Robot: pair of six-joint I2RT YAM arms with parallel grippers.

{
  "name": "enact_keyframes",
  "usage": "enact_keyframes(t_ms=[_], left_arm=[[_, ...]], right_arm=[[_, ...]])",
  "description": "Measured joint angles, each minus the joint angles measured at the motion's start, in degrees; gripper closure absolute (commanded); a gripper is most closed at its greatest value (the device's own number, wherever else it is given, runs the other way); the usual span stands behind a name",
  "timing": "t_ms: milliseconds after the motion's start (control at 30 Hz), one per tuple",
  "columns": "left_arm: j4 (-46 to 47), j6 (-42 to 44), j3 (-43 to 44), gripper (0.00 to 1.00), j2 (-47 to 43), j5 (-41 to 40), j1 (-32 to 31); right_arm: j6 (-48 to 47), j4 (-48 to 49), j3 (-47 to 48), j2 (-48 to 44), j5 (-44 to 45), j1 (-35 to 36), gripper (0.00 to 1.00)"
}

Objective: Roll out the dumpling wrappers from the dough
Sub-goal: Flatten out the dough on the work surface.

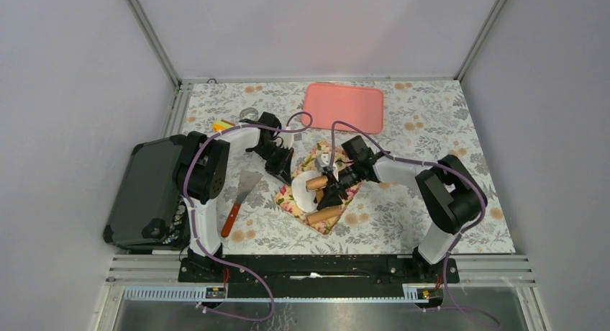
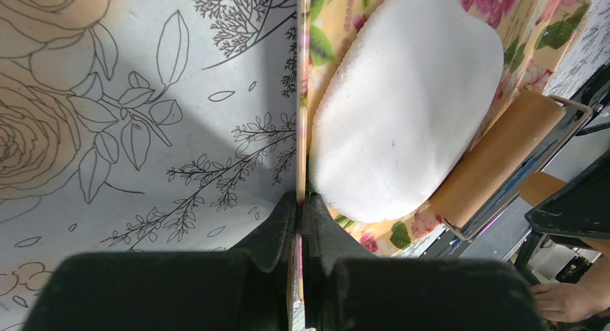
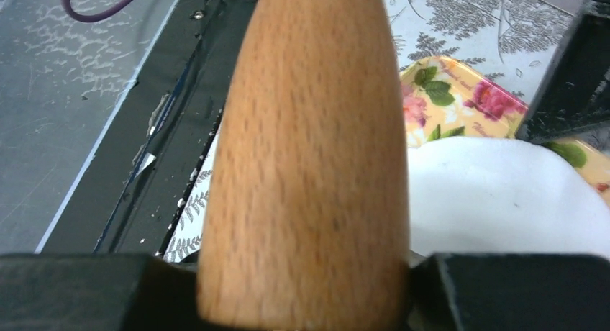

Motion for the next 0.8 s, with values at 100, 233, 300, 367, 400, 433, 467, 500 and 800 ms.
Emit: enact_keyframes(t_ms=[100, 233, 300, 367, 400, 433, 467, 500, 800], left_arm=[[0.0, 0.0, 0.0, 1.00, 0.0, 0.0, 0.0], [0.0, -0.1, 0.0, 1.00, 0.0, 0.0, 0.0], [0.0, -0.1, 0.0, 1.00, 0.0, 0.0, 0.0], [0.0, 0.0, 0.0, 1.00, 0.0, 0.0, 0.0], [0.0, 0.0, 0.0, 1.00, 0.0, 0.0, 0.0], [0.0, 0.0, 0.0, 1.00, 0.0, 0.0, 0.0], [0.0, 0.0, 0.0, 1.00, 0.0, 0.0, 0.0], [0.0, 0.0, 0.0, 1.00, 0.0, 0.0, -0.1], [-1.7, 0.4, 1.4, 1.00, 1.0, -0.1, -0.4]], right_arm=[[8.9, 7.5, -3.0, -3.3, 3.1, -0.4, 1.00], [23.8, 22.9, -3.7, -3.7, 6.9, -3.1, 1.00], [28.4, 28.7, -3.3, -3.4, 8.7, -4.3, 1.00], [31.2, 32.7, -1.8, -1.9, 10.1, -5.1, 1.00], [31.7, 33.7, -1.0, -0.9, 10.6, -5.2, 1.00], [31.8, 34.3, -0.2, 0.4, 10.9, -5.2, 1.00], [31.4, 34.2, 0.5, 1.7, 11.0, -5.2, 1.00], [30.6, 33.6, 0.7, 2.8, 11.0, -5.2, 1.00], [12.5, 21.6, 1.7, 3.3, 4.2, -5.3, 1.00]])
